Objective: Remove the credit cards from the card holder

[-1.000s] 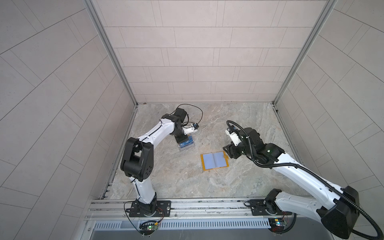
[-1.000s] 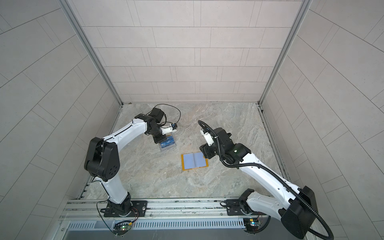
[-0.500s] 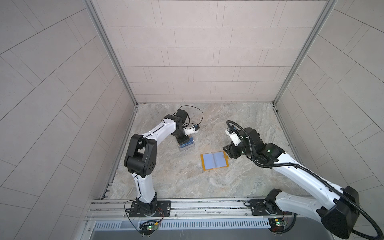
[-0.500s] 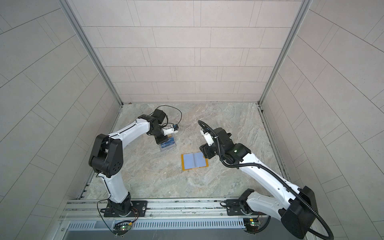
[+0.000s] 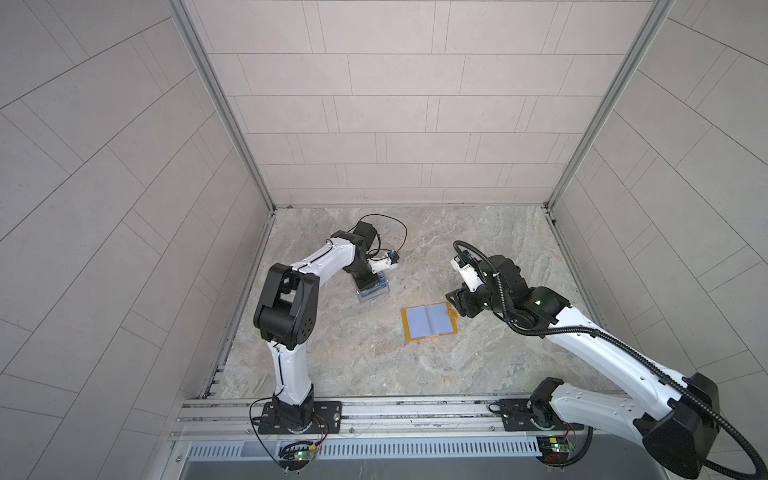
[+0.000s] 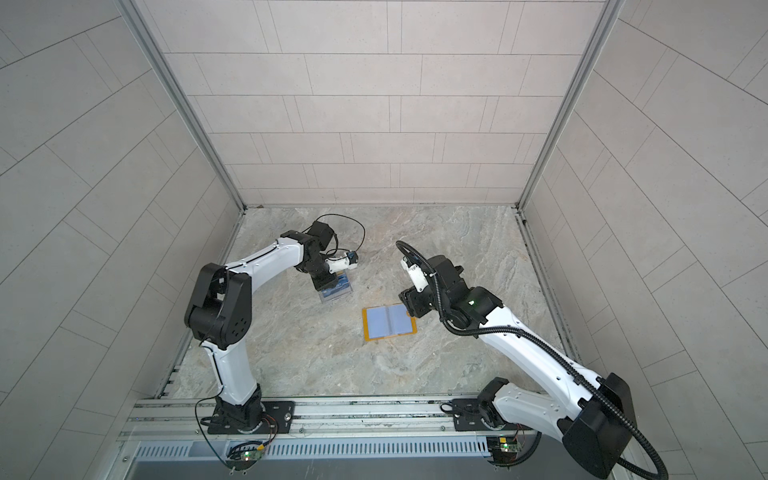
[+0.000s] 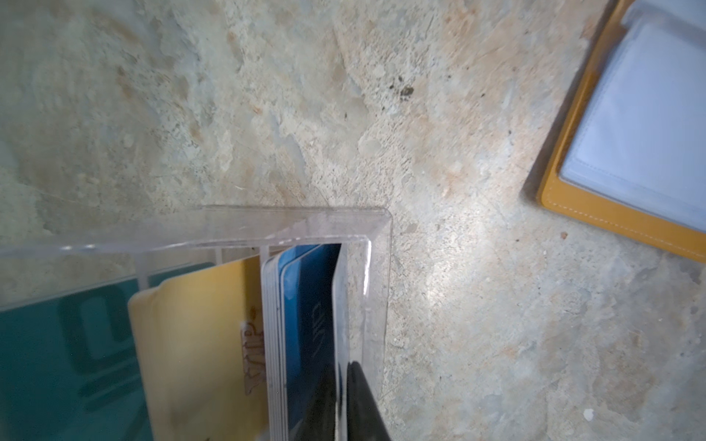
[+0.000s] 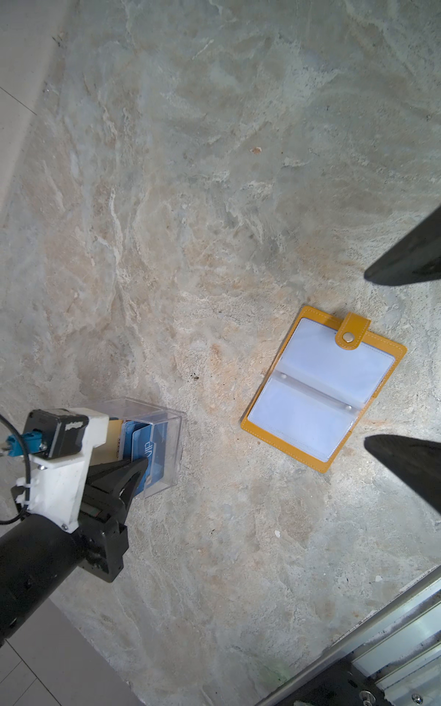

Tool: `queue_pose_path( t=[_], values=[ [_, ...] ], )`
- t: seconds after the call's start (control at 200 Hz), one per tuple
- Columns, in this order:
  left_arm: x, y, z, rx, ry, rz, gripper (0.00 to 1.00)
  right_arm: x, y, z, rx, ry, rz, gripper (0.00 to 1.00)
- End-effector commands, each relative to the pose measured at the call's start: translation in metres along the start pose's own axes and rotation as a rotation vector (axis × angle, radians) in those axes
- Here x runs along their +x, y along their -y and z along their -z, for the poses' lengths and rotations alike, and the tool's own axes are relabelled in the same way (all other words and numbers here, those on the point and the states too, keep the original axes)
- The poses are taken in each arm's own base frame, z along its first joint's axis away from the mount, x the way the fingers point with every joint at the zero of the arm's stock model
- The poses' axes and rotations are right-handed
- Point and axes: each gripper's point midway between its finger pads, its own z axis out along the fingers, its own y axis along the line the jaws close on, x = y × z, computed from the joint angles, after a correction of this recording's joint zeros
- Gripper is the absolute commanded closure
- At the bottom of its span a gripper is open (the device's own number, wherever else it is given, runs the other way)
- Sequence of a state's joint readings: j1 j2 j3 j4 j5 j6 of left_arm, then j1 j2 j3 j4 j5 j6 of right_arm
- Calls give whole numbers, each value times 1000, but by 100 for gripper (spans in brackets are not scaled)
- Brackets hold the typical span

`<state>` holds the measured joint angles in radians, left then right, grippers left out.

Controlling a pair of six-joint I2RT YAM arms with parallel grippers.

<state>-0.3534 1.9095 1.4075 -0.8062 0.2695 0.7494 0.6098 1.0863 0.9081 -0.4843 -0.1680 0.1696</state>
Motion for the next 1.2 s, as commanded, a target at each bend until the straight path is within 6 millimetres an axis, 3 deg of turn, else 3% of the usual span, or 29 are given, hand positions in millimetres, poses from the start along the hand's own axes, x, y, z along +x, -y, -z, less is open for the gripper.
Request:
queue_pose_path(
  t=[0.0, 0.456, 0.661, 0.816, 1.046, 1.196],
  values=[
    [-5, -4, 2, 6, 12, 11, 86, 5, 1, 3, 8, -6, 4, 35],
    [-8, -18, 14, -86, 15, 39, 82, 7, 3, 0, 21, -10, 5, 35],
    [-15, -21, 33, -133, 64, 43, 77, 7, 16, -2, 90, -13, -6, 35],
    [-21, -30, 59, -241, 124, 59, 69, 6, 28, -2, 165, -12, -20, 34],
    [-27, -47, 117, -450, 245, 148, 59, 2, 43, -4, 250, -2, -25, 29],
    [-17, -57, 164, -655, 415, 313, 47, -7, 50, -2, 296, 22, -23, 16]
  ],
)
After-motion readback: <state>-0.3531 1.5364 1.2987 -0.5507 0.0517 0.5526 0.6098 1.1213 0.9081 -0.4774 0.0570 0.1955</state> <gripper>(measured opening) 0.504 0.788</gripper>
